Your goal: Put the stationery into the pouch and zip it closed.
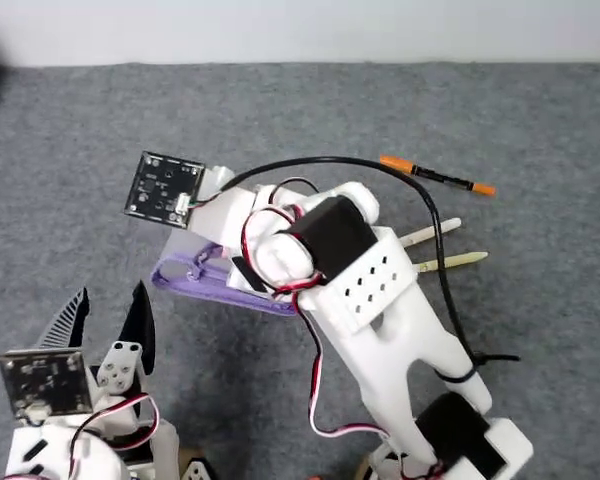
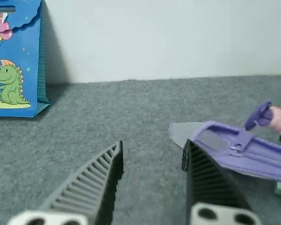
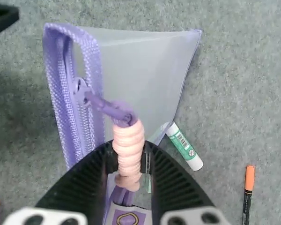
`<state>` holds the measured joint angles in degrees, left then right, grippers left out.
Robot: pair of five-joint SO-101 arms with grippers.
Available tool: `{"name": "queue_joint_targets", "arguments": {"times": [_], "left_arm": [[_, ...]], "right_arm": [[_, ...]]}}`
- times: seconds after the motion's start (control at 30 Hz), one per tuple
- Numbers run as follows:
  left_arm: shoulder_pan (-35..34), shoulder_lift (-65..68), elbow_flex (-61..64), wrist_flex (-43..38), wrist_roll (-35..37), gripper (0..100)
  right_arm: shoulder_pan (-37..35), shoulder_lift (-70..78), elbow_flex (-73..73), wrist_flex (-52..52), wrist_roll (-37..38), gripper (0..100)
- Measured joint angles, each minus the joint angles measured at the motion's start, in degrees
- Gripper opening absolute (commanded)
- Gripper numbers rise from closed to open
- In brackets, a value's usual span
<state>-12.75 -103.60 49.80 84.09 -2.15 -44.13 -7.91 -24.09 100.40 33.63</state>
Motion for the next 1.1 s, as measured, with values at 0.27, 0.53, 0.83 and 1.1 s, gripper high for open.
{"name": "queue_joint_targets", "arguments": {"times": [0.27, 0.53, 0.83, 1.1], "left_arm": [[0.26, -0.09, 5.36, -3.16, -1.85, 21], [6.51, -0.09, -0.62, 1.14, -2.29, 21], [7.03, -0.18, 0.97, 2.64, -2.29, 21], [7.21, -0.09, 11.08, -4.48, -2.11, 21]], "right_arm": [[-2.99, -3.34, 4.22, 0.00, -0.09, 0.8], [-1.93, -3.34, 4.22, 0.00, -0.09, 0.8], [-1.58, -3.34, 4.22, 0.00, -0.09, 0.8], [-1.58, -3.34, 4.22, 0.00, -0.09, 0.8]]}}
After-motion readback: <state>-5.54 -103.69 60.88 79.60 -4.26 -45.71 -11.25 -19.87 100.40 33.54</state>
